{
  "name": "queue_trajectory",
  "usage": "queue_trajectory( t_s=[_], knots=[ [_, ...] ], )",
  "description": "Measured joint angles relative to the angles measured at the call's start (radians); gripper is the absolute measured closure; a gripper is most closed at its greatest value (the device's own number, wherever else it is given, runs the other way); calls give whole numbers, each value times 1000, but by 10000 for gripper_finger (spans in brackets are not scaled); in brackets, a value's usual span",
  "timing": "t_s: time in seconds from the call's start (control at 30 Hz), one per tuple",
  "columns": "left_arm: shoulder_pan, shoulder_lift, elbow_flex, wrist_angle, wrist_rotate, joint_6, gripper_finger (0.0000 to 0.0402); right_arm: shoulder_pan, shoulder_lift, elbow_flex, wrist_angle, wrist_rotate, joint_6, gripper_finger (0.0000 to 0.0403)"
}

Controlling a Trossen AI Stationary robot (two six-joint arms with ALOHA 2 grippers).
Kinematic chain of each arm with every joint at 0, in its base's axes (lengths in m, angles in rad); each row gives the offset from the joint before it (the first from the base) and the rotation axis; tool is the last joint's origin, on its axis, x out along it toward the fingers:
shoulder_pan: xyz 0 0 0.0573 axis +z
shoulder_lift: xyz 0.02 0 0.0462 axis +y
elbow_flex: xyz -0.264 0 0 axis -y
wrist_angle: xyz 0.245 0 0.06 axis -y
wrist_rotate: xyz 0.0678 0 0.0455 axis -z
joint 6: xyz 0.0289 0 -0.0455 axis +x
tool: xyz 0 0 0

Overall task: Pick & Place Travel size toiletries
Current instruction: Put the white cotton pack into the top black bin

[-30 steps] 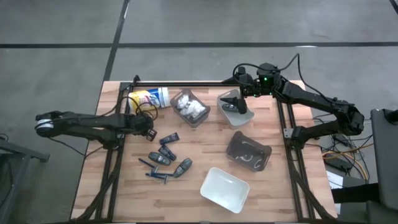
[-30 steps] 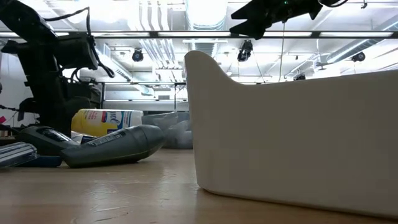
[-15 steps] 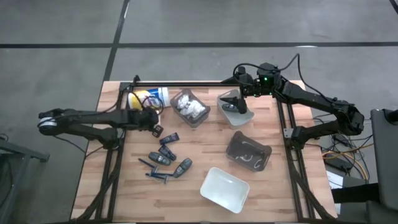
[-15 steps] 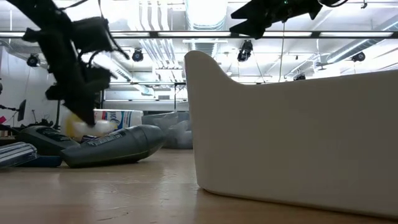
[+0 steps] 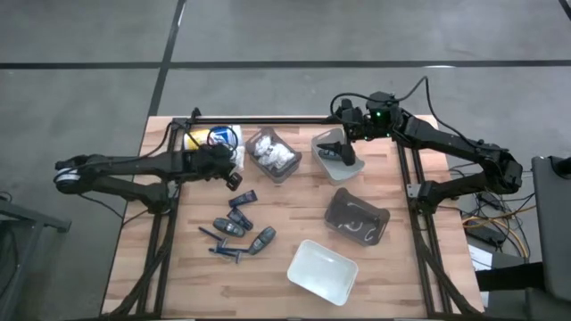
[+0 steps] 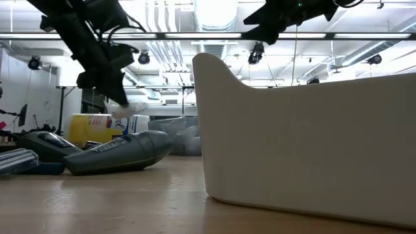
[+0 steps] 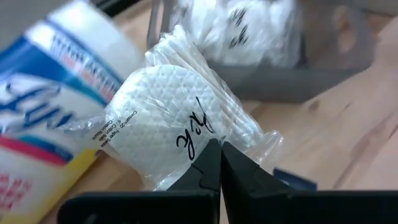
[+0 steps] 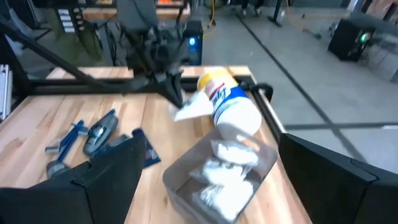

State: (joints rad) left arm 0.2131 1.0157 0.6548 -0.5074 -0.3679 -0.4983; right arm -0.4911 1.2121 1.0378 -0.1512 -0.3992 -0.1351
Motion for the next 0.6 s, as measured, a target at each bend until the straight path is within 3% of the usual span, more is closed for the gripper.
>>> queue_trajectory(
  t_s=[0.6],
  knots=[
    [0, 0, 11, 147, 11, 145, 399, 0, 0, 0, -245, -10, -82, 39]
  ],
)
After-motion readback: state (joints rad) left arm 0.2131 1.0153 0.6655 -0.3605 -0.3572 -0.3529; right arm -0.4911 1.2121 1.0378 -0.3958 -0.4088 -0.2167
